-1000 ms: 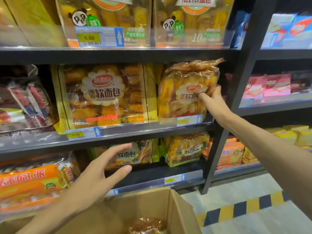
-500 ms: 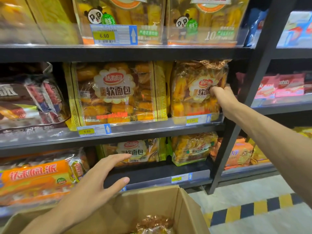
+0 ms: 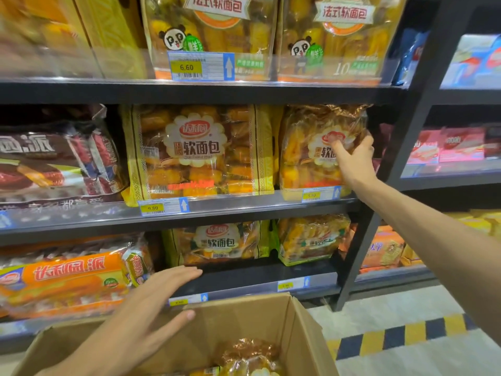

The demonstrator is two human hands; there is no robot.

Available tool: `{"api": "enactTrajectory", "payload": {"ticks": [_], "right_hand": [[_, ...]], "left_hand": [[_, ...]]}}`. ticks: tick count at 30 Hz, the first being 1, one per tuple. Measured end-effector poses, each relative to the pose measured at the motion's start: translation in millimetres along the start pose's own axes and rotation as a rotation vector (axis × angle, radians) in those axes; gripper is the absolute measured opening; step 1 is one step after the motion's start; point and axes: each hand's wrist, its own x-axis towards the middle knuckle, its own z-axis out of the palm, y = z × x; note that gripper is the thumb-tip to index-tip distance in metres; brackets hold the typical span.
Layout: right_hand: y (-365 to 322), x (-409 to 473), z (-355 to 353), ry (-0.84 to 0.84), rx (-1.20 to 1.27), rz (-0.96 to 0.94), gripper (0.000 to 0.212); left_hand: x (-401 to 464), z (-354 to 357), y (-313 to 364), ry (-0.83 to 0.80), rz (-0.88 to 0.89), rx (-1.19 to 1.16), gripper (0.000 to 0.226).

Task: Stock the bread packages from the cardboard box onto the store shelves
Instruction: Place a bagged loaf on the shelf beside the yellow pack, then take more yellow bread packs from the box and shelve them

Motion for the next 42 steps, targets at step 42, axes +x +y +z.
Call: {"api": "enactTrajectory", "payload": {"ticks": [42], "right_hand": [[45,-315,52,-0.837,-0.368,-0.444,0.077]], "left_hand": [[-127,123,-68,-0.413,-1.038,0.112,0.109]]}}
